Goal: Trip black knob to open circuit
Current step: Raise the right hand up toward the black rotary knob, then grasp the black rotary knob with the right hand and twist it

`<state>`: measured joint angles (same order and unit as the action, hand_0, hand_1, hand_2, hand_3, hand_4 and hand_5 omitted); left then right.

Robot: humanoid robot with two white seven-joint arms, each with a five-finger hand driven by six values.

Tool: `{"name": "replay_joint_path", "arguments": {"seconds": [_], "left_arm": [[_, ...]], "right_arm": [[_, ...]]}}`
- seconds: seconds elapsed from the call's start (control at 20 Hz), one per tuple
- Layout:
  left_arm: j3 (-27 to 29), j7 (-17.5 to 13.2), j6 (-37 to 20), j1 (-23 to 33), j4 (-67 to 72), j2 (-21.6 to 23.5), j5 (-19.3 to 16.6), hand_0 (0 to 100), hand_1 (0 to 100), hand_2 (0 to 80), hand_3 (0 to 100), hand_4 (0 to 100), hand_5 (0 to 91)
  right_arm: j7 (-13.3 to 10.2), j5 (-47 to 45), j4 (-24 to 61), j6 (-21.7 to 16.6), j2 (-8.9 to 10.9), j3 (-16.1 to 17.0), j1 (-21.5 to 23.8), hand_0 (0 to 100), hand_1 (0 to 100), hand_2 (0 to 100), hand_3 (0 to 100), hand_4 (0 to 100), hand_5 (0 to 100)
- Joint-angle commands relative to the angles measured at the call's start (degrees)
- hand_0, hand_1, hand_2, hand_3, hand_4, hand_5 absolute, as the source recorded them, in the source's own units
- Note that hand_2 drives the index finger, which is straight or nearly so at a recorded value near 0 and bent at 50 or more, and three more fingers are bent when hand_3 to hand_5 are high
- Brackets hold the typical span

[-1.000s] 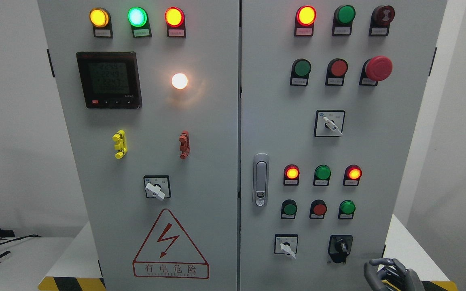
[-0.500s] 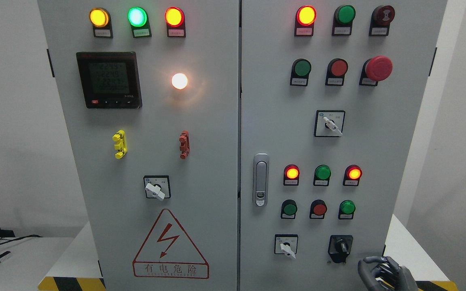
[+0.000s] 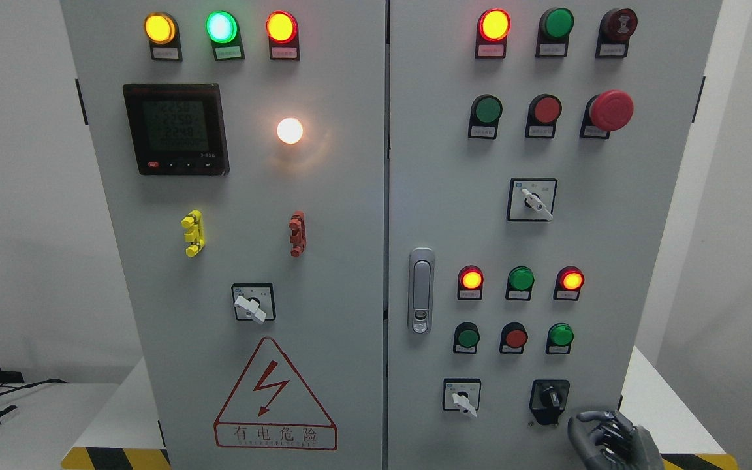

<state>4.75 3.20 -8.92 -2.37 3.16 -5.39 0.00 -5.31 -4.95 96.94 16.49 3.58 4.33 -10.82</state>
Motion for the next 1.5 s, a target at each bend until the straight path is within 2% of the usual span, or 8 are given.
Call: {"name": "replay_joint_path", "arguments": {"seconds": [0.0,0.25,1.45], "left_arm": [[0.0,0.0,0.0,0.0,0.0,0.0,-1.8,12,39,0.0,0,0,0.0],[0.0,0.0,0.0,0.0,0.0,-0.1,-1.8,12,39,0.0,0,0,0.0],[0.0,0.0,0.0,0.0,0.0,0.0,-1.8,12,39,0.0,0,0,0.0]], "right_arm": [[0.0,0.0,-2.1,-0.2,-0.06,-1.2,-0.6,45,80,51,85,77,80],[-0.1,0.0,-2.7,-0.2,-0.67,-1.4,-1.1,45,80,51,85,77,80],[-0.3,0.0,-1.3,-0.1,-0.94,-1.8,-1.1,46,80,51,85,77,79]]}}
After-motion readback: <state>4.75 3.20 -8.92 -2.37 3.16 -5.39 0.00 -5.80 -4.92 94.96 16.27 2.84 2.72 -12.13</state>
